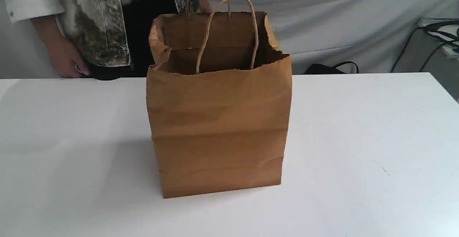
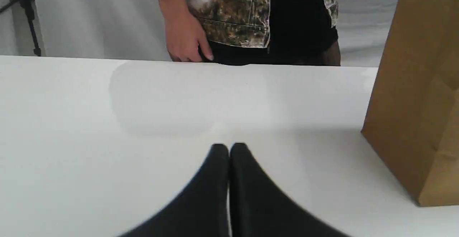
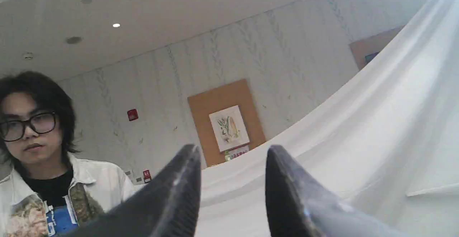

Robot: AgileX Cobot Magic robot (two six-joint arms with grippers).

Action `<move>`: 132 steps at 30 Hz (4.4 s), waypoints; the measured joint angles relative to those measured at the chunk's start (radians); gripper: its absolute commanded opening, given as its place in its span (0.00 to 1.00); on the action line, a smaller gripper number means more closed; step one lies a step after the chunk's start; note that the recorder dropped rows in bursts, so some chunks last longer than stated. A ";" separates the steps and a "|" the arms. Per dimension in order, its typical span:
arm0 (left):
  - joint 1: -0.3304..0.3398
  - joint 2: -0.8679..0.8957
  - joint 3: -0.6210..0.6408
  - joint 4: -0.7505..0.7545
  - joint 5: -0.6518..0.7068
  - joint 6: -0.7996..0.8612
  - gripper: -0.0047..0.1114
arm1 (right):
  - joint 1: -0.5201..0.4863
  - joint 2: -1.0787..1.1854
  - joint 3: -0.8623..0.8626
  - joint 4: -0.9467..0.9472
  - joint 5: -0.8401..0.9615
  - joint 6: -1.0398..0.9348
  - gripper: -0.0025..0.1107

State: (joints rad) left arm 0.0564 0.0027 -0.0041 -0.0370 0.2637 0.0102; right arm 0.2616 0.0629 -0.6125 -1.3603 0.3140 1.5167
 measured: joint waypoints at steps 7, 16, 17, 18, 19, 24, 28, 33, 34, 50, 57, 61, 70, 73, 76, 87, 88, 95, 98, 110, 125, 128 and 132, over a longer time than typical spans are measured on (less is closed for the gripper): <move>0.000 0.000 0.000 0.000 0.000 0.000 0.04 | 0.000 0.000 0.000 0.002 -0.067 0.100 0.30; 0.000 0.000 0.000 0.000 0.000 0.000 0.04 | 0.000 0.035 0.011 0.281 -0.490 -0.126 0.30; 0.000 0.000 0.000 0.000 0.000 0.000 0.04 | 0.000 0.039 0.019 0.339 -0.513 -0.201 0.30; 0.000 0.000 0.000 0.000 0.000 0.000 0.04 | 0.000 0.051 0.034 0.475 -0.534 -0.372 0.30; 0.000 0.000 0.000 0.000 0.000 0.000 0.04 | 0.000 0.055 0.052 0.575 -0.546 -0.489 0.30; 0.000 0.000 0.000 0.000 0.000 0.000 0.04 | 0.000 0.062 0.166 1.121 -0.511 -1.096 0.30; 0.000 0.000 0.000 0.000 0.000 0.000 0.04 | 0.000 0.063 0.256 1.405 -0.394 -1.383 0.30; 0.000 0.000 0.000 0.000 0.000 0.000 0.04 | 0.000 0.065 0.358 1.598 -0.259 -1.566 0.30; 0.000 0.000 0.000 0.000 0.000 0.000 0.04 | 0.000 0.065 0.378 1.617 -0.236 -1.579 0.30; 0.000 0.000 0.000 0.000 0.000 0.000 0.04 | -0.030 0.059 0.608 1.640 -0.296 -1.675 0.30; 0.000 0.000 0.000 0.000 0.001 0.000 0.04 | -0.204 -0.037 0.608 1.635 -0.222 -1.723 0.30; 0.000 0.000 0.000 0.000 0.001 0.000 0.04 | -0.294 -0.057 0.608 1.613 -0.177 -1.742 0.30; 0.000 0.000 0.000 0.000 0.001 0.000 0.04 | -0.313 -0.057 0.610 1.549 -0.091 -1.754 0.30; 0.000 0.000 0.000 0.000 0.001 0.000 0.04 | -0.313 -0.057 0.610 1.543 -0.074 -1.754 0.30; 0.000 0.000 0.000 0.000 0.001 0.000 0.04 | -0.313 -0.057 0.610 1.541 -0.050 -1.754 0.30; 0.000 0.000 0.000 0.000 0.001 0.000 0.04 | -0.313 -0.057 0.610 1.534 0.014 -1.754 0.30; 0.000 0.000 0.000 0.000 0.001 0.000 0.04 | -0.313 -0.057 0.610 1.534 0.017 -1.754 0.30; 0.000 0.000 0.000 0.000 0.001 0.000 0.04 | -0.313 -0.057 0.610 1.532 0.022 -1.754 0.30; 0.000 0.000 0.000 0.000 0.001 0.000 0.04 | -0.313 -0.057 0.610 1.532 0.022 -1.754 0.30; 0.000 0.000 0.000 0.000 0.001 0.000 0.04 | -0.313 -0.057 0.610 1.532 0.022 -1.754 0.30; 0.000 0.000 0.000 0.000 0.001 0.000 0.04 | -0.313 -0.057 0.610 1.532 0.022 -1.754 0.30; 0.000 0.000 0.000 0.000 0.001 0.000 0.04 | -0.313 -0.057 0.610 1.532 0.022 -1.754 0.30; 0.000 0.000 0.000 0.000 0.001 0.000 0.04 | -0.313 -0.057 0.610 1.532 0.022 -1.754 0.30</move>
State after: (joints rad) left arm 0.0564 0.0027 -0.0041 -0.0370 0.2643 0.0102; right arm -0.0518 0.0055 -0.0025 0.1715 0.3363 -0.2371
